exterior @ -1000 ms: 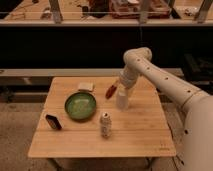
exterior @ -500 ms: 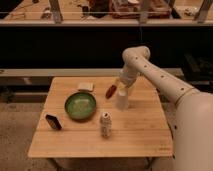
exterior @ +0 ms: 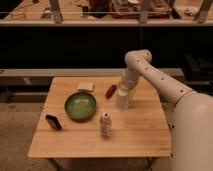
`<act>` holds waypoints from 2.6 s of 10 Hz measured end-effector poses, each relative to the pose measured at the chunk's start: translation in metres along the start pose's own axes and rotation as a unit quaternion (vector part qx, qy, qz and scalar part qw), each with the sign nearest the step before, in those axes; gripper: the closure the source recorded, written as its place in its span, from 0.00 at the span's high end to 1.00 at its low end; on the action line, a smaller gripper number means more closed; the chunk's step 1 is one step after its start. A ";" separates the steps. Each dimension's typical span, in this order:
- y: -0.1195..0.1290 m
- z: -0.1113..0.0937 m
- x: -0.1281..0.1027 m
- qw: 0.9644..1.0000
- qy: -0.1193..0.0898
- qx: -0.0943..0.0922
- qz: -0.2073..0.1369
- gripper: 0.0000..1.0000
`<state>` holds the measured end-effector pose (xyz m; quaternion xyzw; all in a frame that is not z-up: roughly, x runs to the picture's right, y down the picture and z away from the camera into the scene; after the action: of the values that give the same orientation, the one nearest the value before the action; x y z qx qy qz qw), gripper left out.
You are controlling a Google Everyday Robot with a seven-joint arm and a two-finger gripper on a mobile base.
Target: Place the ceramic cup in the ceramic bowl
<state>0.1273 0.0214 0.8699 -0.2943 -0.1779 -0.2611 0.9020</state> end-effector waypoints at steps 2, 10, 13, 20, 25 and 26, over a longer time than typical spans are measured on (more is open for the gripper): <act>0.001 0.008 0.001 1.000 -0.004 -0.003 -0.002 0.63; -0.012 0.027 -0.014 1.000 -0.005 -0.006 -0.026 0.44; -0.027 0.023 -0.036 0.999 0.002 0.000 -0.044 0.15; -0.045 0.012 -0.087 0.996 0.025 0.024 -0.084 0.11; -0.095 0.003 -0.158 0.988 0.040 0.063 -0.135 0.11; -0.105 0.002 -0.174 0.986 0.041 0.072 -0.145 0.11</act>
<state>-0.0731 0.0141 0.8350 -0.1886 -0.2004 -0.3875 0.8798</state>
